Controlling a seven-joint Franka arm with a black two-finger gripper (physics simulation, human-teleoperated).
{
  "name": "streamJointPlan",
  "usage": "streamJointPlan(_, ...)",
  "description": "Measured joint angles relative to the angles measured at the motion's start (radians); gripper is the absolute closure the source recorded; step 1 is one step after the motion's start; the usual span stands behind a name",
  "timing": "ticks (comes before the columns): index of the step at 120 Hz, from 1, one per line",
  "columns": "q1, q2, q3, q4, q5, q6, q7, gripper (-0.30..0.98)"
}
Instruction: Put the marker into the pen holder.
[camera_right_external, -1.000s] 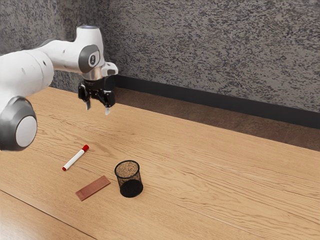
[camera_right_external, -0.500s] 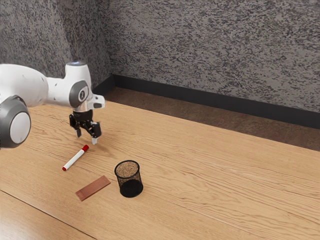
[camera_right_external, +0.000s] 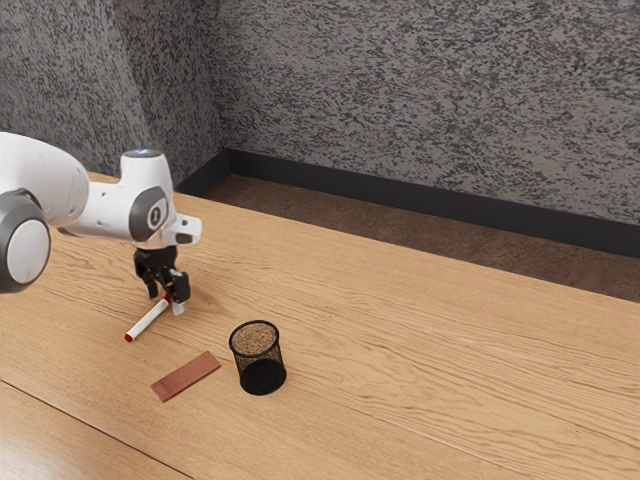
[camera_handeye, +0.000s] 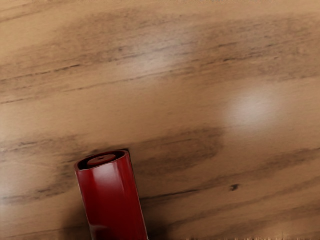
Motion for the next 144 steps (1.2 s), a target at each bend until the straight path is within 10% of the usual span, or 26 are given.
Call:
streamJointPlan(45,0.010,0.002,0.002,0.000,-0.037,0.016,0.048,0.63)
streamJointPlan(66,0.011,0.009,0.003,0.004,-0.036,0.017,0.048,0.48)
streamJointPlan(85,0.009,-0.001,0.002,0.003,-0.040,0.022,0.052,0.75)
streamJointPlan(144,-0.249,-0.294,-0.011,-0.045,-0.060,0.027,0.026,0.79)
